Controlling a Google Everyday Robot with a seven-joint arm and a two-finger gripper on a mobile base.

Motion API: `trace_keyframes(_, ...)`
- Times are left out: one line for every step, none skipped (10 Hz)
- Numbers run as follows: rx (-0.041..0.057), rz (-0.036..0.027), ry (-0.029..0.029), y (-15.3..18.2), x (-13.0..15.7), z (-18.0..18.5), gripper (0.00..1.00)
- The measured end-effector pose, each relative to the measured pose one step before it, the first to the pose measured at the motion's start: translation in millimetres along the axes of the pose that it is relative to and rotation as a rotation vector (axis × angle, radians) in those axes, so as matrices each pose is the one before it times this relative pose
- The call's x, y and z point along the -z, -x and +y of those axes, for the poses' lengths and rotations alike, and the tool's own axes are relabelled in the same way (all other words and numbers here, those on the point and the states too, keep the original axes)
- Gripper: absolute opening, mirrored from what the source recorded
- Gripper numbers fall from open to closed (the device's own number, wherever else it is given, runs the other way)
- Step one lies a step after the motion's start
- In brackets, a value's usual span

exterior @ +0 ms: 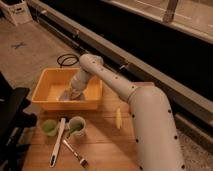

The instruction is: Wipe tray with towel

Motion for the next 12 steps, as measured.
trace_keyframes(-0.02536, 0.0061, 0.03866, 0.24, 6.7, 14.53, 0.0)
trace_keyframes(-0.0295, 0.01549, 0.03258, -3.56, 8.68, 14.48, 0.0)
trace_keyframes(-0.03258, 0.02739, 0.05147, -7.7, 9.63, 14.43, 0.0)
trace_keyframes(-0.01448, 0.02061, 0.02836, -9.58, 5.04, 6.18, 0.0)
trace_keyframes(-0.00477, 0.01747, 0.00872, -10.27, 3.24, -0.31, 0.0)
trace_keyframes(0.00172, 0.01977, 0.00274, -14.64, 2.38, -5.05, 0.0)
trace_keyframes(0.00841, 0.01748, -0.01102, -16.31, -0.68, -11.21, 0.0)
trace_keyframes(0.01102, 0.00931, -0.01393, -8.65, -1.79, -10.58, 0.0)
trace_keyframes(0.02351, 0.00168, -0.02557, -5.29, -5.38, -17.04, 0.0)
trace_keyframes(0.02232, -0.01366, -0.04749, 0.77, -5.42, -13.99, 0.0)
trace_keyframes(0.01691, -0.01583, -0.04197, 1.66, -1.61, -5.5, 0.0)
trace_keyframes(0.01248, -0.0164, -0.02966, 5.49, -0.9, -1.67, 0.0)
